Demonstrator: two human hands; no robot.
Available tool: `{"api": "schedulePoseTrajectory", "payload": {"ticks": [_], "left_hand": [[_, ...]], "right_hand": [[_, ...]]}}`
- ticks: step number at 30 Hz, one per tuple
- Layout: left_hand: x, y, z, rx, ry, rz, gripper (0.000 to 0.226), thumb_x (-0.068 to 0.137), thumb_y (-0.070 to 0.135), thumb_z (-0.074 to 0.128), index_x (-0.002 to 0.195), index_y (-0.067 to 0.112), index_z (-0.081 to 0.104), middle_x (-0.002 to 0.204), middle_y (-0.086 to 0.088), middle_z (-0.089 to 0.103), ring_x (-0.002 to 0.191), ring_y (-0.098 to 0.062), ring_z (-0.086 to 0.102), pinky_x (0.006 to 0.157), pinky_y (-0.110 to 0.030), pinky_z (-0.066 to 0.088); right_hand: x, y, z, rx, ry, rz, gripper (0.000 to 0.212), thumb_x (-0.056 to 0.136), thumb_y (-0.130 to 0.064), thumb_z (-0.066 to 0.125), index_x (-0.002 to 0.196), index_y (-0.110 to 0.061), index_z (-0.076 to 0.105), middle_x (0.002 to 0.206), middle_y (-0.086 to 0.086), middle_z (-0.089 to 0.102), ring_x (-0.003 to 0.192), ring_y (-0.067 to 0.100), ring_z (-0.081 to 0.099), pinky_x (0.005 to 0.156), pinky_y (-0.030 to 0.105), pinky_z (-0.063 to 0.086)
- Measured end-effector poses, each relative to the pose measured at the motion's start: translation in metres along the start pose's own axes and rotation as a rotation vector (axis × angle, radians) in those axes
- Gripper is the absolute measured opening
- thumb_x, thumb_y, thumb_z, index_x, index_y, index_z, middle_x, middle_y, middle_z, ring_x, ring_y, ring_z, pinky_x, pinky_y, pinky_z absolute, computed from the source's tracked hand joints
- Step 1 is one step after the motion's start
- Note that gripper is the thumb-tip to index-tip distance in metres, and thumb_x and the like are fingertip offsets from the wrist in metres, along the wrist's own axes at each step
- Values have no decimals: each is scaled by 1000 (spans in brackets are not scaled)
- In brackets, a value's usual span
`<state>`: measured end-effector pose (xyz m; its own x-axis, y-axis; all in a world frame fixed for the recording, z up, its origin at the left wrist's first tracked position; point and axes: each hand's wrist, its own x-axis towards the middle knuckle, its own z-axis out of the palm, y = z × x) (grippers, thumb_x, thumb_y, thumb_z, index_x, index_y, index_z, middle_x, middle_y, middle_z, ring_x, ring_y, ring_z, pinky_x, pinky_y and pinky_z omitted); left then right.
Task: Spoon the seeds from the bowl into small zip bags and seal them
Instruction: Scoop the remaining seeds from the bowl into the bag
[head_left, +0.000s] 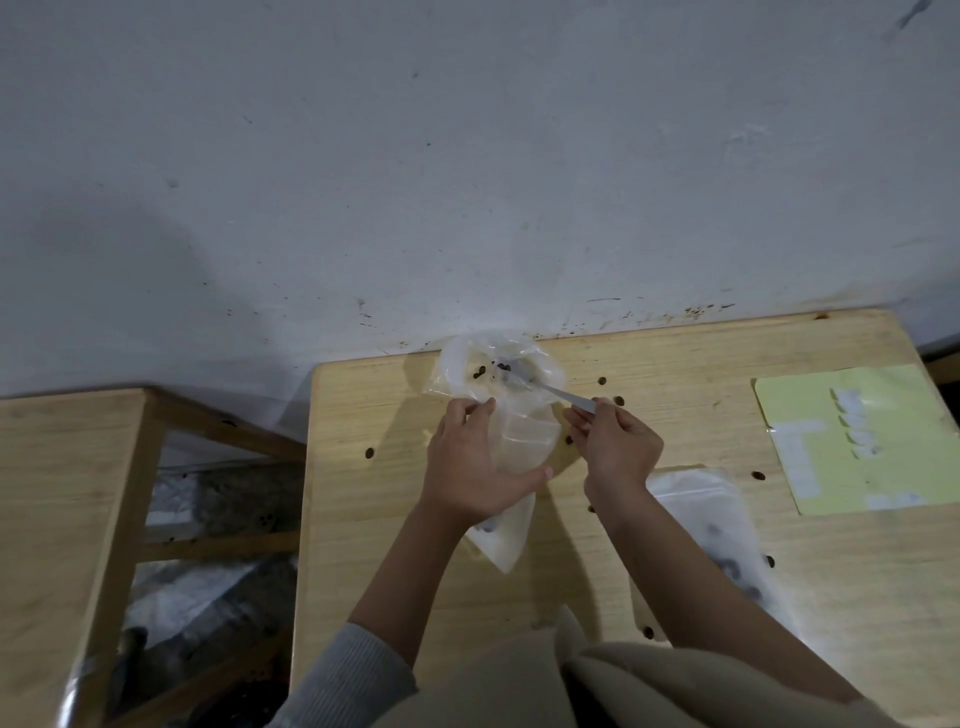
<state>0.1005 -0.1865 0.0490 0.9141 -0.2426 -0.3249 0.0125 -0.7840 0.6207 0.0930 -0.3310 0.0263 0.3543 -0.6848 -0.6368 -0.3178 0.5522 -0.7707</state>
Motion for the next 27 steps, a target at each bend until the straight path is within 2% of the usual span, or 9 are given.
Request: {"api": "schedulePoseTrajectory", "payload": {"ticks": [2, 6, 9, 12, 15, 17, 19, 23, 27], "left_hand": [[0, 1, -3, 13, 7, 21, 106, 51, 69, 70, 139, 15, 43, 126, 4, 38, 118, -18, 44, 100, -40, 43], [-1, 2, -6, 72, 35, 73, 100, 60, 60, 77, 140, 14, 39, 132, 2, 35, 124, -20, 39, 106, -40, 36], [-2, 4, -6, 112, 42, 100, 99, 63, 61, 74, 142, 15, 37, 136, 0, 33, 128, -19, 36, 108, -35, 29], [-4, 6, -5, 100, 32, 89, 102, 60, 65, 73, 141, 14, 39, 134, 1, 35, 125, -19, 39, 107, -35, 32], [-5, 5, -7, 86, 33, 78, 104, 57, 67, 72, 140, 13, 40, 131, 1, 37, 124, -19, 41, 106, -37, 34], [-5, 4, -8, 77, 37, 70, 101, 60, 62, 77, 141, 13, 40, 130, 2, 37, 124, -17, 40, 107, -35, 34], [-5, 1, -9, 74, 52, 65, 99, 61, 60, 77, 140, 13, 41, 129, 3, 37, 122, -16, 41, 106, -35, 35], [-3, -2, -11, 78, 77, 50, 97, 59, 62, 77, 137, 14, 44, 126, 3, 38, 120, -17, 43, 103, -39, 39], [-1, -4, -12, 80, 113, 41, 95, 58, 58, 79, 135, 12, 46, 127, 1, 40, 120, -18, 44, 104, -38, 38]], "right_hand": [[0, -1, 1, -55, -17, -51, 19, 91, -10, 58, 86, 2, 72, 72, 13, 71, 68, 20, 72, 71, 37, 60], [2, -4, -5, -378, -92, -568, 33, 93, -16, 52, 66, -11, 69, 59, 3, 68, 61, 17, 69, 62, 37, 57], [5, -6, -8, -466, -112, -721, 35, 93, -18, 50, 66, -11, 69, 56, 1, 67, 58, 19, 68, 58, 36, 54], [2, -6, -6, -360, -108, -522, 32, 93, -15, 53, 65, -17, 69, 61, 5, 69, 62, 16, 70, 62, 35, 57], [2, -5, -4, -79, -47, -99, 20, 92, -11, 57, 83, -2, 72, 71, 13, 71, 68, 20, 72, 68, 36, 59], [3, -3, -5, 19, -48, 55, 17, 92, -10, 58, 95, 3, 69, 79, 16, 71, 73, 22, 72, 71, 34, 59], [3, 0, -6, 54, -60, 101, 16, 92, -9, 58, 96, 2, 68, 84, 17, 72, 76, 22, 72, 70, 32, 60], [2, -2, -11, 102, -43, 117, 14, 93, -9, 57, 86, -2, 68, 82, 15, 72, 73, 20, 71, 62, 26, 59], [6, -8, -19, 59, -40, 44, 15, 93, -10, 57, 88, -4, 69, 80, 15, 71, 73, 21, 71, 69, 29, 60]]}}
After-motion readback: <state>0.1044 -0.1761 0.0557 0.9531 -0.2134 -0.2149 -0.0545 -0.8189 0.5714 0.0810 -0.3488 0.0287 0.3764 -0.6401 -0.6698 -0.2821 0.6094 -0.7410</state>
